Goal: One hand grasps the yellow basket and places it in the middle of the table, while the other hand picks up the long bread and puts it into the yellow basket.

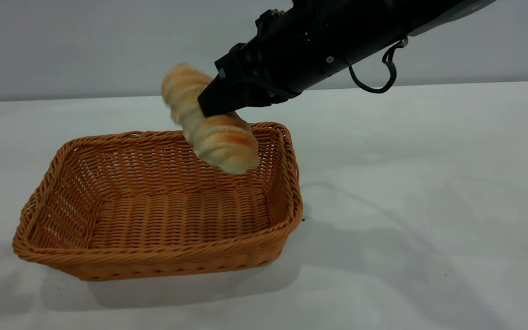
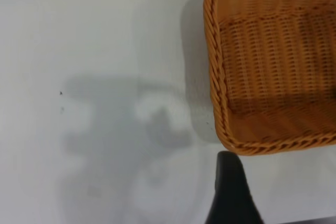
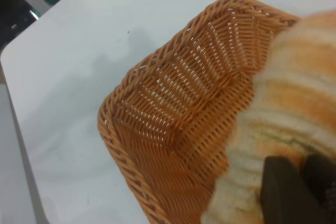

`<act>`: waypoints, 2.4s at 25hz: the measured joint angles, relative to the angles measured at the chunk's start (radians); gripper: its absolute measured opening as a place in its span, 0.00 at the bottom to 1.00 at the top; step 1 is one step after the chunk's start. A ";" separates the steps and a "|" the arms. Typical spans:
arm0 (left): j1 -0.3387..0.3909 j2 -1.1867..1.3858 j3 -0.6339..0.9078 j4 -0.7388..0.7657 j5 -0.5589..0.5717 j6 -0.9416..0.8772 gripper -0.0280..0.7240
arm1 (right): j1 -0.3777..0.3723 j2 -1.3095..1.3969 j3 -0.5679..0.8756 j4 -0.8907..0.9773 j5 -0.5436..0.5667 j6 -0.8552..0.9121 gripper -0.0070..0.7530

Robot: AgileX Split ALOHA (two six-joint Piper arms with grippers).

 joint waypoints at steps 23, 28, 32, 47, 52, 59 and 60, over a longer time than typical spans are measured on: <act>0.000 -0.154 0.000 0.082 0.134 -0.016 0.75 | -0.274 -0.244 -0.040 -1.080 0.245 1.150 0.44; 0.000 -0.263 0.000 0.100 0.209 -0.024 0.75 | -0.325 -0.326 -0.040 -1.316 0.450 1.318 0.37; 0.000 -0.348 0.000 0.107 0.244 -0.029 0.75 | -0.331 -0.414 -0.040 -1.419 0.547 1.377 0.30; 0.000 -0.722 0.000 0.145 0.245 -0.074 0.75 | -0.331 -0.863 -0.040 -1.533 0.662 1.480 0.30; 0.000 -0.868 -0.002 0.145 0.245 -0.073 0.75 | -0.331 -1.069 -0.040 -1.504 0.662 1.483 0.30; 0.000 -1.040 0.028 0.118 0.245 -0.074 0.75 | -0.331 -1.340 -0.011 -1.450 0.662 1.483 0.31; 0.000 -1.066 0.047 0.107 0.245 -0.074 0.75 | -0.331 -1.383 0.008 -1.447 0.662 1.483 0.31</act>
